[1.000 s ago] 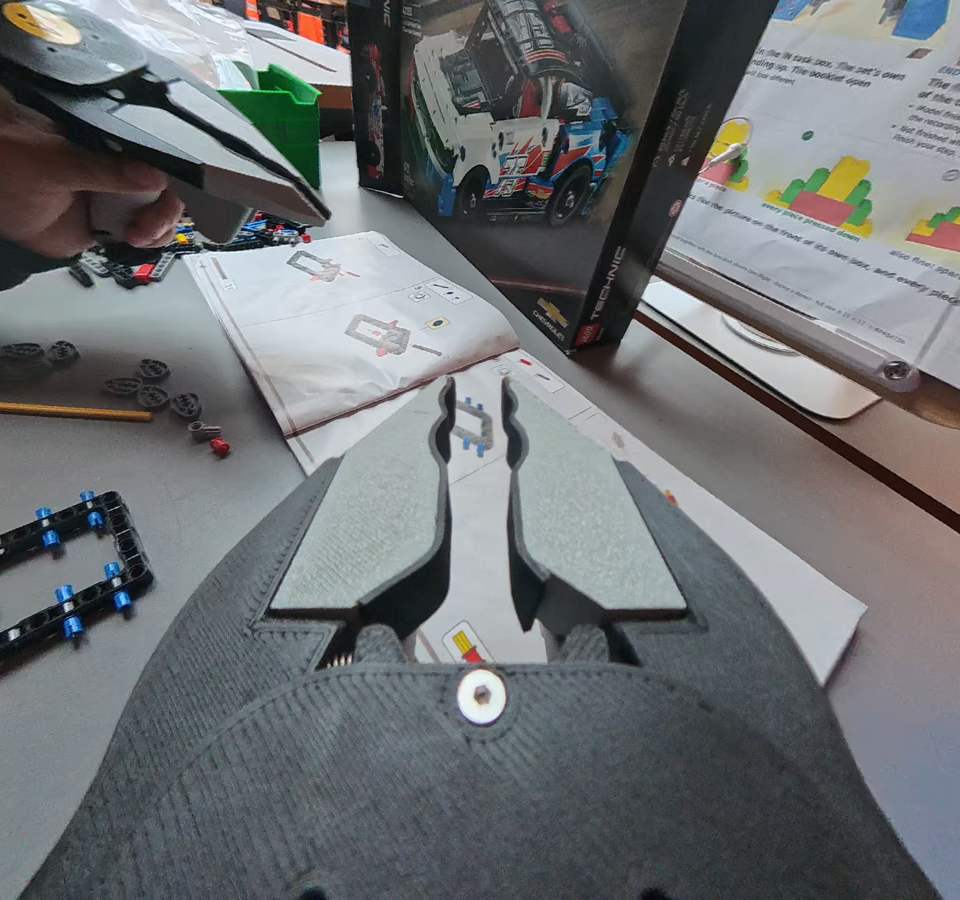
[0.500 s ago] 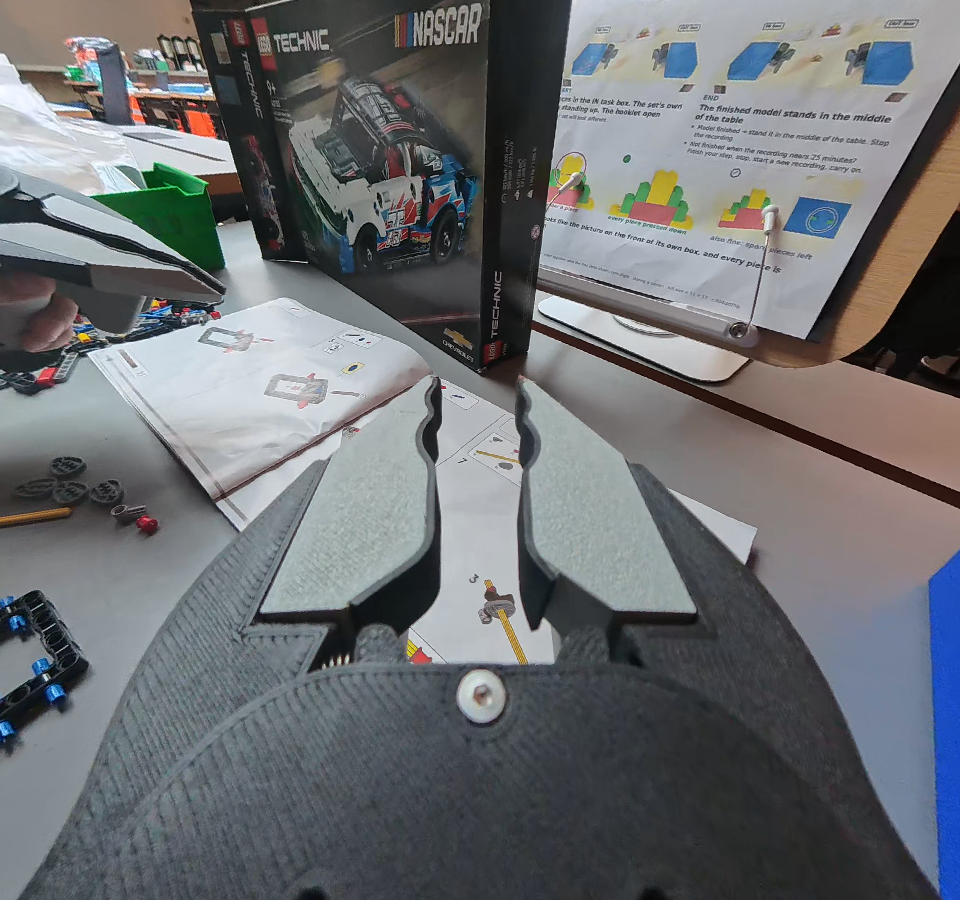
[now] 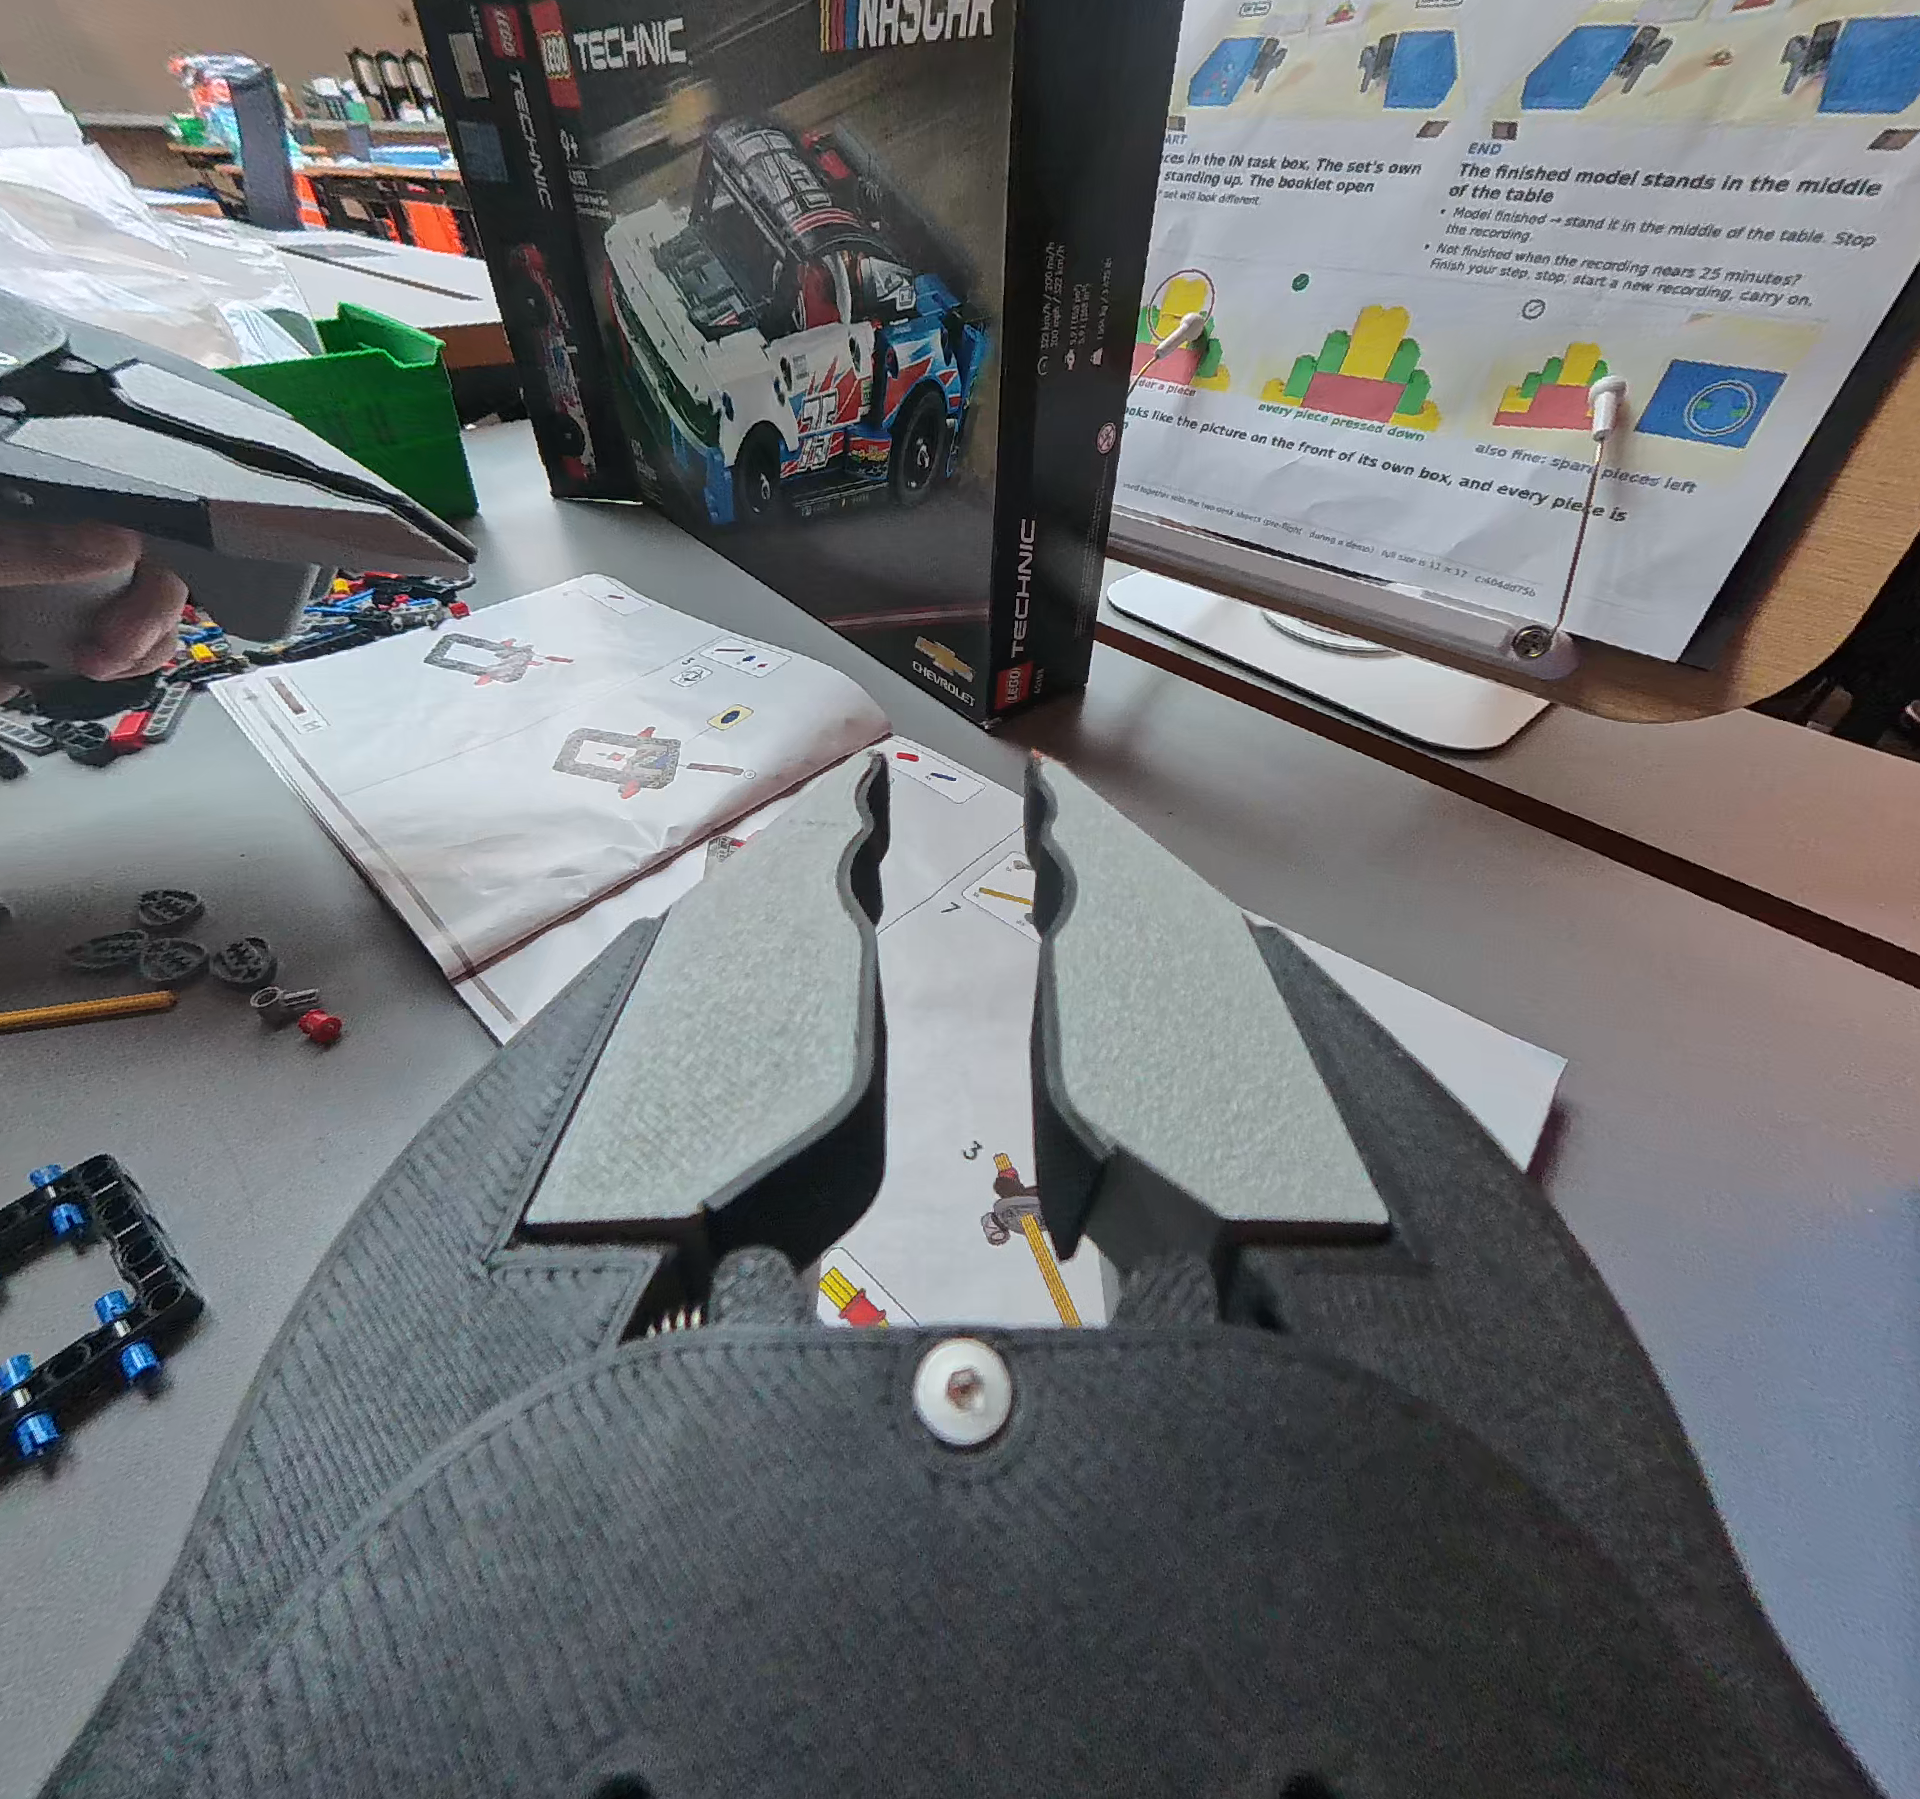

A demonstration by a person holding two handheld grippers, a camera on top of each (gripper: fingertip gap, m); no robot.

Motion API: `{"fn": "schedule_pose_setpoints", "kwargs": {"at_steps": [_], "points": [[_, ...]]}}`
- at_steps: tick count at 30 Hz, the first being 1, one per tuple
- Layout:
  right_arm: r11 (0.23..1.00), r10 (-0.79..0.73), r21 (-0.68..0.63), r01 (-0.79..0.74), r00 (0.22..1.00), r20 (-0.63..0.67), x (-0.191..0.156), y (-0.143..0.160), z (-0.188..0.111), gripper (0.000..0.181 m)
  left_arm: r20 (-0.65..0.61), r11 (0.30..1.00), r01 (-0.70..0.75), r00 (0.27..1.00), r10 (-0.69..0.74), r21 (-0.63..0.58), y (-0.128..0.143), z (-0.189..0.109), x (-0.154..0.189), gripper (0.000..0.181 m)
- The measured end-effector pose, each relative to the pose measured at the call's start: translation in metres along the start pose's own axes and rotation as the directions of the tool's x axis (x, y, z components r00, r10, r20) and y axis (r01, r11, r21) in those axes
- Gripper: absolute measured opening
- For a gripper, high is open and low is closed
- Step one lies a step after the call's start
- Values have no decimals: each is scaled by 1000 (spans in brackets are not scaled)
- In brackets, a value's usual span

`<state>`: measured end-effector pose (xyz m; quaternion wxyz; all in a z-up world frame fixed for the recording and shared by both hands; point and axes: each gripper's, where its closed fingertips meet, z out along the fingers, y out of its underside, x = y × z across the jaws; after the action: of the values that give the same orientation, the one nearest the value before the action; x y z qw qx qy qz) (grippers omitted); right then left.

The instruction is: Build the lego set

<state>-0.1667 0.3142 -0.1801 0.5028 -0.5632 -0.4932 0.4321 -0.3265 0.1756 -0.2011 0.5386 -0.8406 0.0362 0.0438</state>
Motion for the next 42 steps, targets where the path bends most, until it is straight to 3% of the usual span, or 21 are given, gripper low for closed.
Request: {"fn": "schedule_pose_setpoints", "kwargs": {"at_steps": [8,12,20,26,29,32,35,37,39,42], "points": [[1000,-2,0,2,1000,14,-4,0,1,21,-26,1000,9,1000,-10,-10,4,8,11,3],[1000,-2,-21,2,1000,22,-7,6,5,21,-119,996,78,990,-73,34,-9,9,36,9],[999,18,-46,-17,1000,24,-7,15,8,20,-158,1000,-10,987,11,9,-7,13,62,12],[998,12,-57,-11,1000,18,-6,18,9,19,-127,1000,-24,992,22,-9,-6,2,52,10],[998,17,-54,-16,1000,20,-6,18,8,18,-107,999,-18,994,13,-41,-2,-31,32,11],[999,22,-44,-21,999,32,-8,15,8,18,61,976,-53,996,67,-213,35,-88,-22,12],[999,19,-40,-18,999,46,-12,13,8,18,229,905,82,973,18,-418,98,-154,-77,13],[999,19,-37,-17,998,55,-15,12,9,18,352,862,173,936,6,-476,139,-189,-107,11],[999,13,-38,-11,998,59,-18,12,9,18,410,819,245,912,-14,-519,176,-208,-116,11],[999,9,-33,-7,998,62,-20,11,9,18,475,783,320,879,-36,-534,207,-220,-124,12]]}}
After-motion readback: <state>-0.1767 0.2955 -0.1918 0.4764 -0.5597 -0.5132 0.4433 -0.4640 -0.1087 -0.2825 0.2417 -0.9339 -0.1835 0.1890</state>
